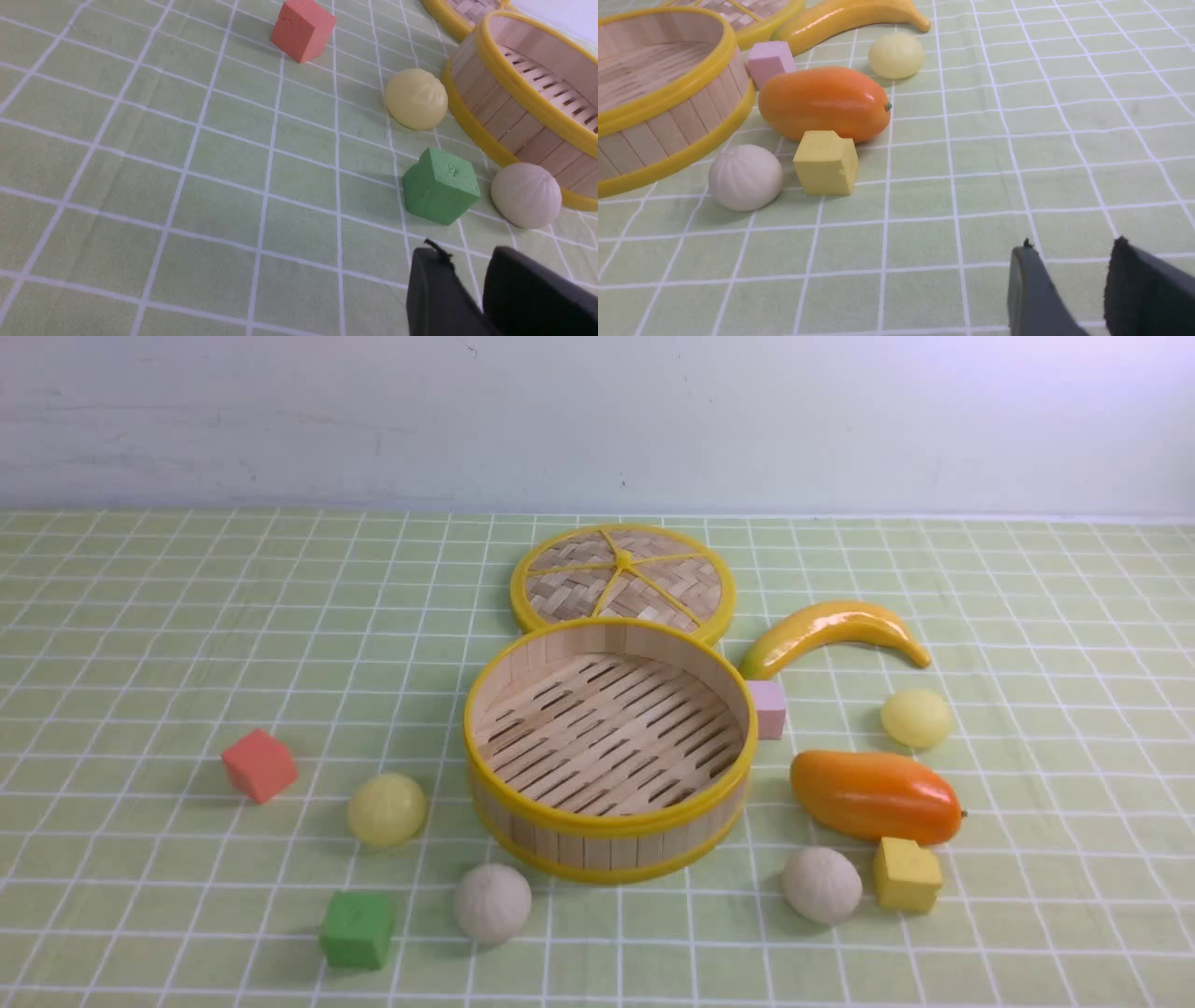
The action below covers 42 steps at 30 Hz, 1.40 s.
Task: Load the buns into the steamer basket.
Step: Use the left arm to grab a steamed stuffed bun
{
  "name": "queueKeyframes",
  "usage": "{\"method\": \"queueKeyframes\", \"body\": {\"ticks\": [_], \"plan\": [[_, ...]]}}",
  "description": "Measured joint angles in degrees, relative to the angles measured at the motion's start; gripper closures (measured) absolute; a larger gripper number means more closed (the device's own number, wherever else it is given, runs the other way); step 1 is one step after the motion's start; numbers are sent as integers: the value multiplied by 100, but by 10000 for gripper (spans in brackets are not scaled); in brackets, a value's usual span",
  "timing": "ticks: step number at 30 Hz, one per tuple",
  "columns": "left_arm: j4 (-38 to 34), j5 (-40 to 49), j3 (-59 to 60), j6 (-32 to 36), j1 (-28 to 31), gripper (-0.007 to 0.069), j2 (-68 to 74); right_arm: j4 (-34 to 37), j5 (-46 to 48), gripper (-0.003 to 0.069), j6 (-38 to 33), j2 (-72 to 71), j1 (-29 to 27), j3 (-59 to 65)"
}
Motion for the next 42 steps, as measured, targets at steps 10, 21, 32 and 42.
{"method": "queueKeyframes", "body": {"ticks": [10,21,32,42], "plan": [[0,0,0,0,0,449,0,0,-5,420,0,0,0,0],[-28,-29,0,0,0,438,0,0,-5,420,0,0,0,0],[-2540,-1654,0,-791,0,428,0,0,-5,420,0,0,0,0],[-2171,-478,-1392,146,-171,580,239,0,-5,420,0,0,0,0]]}}
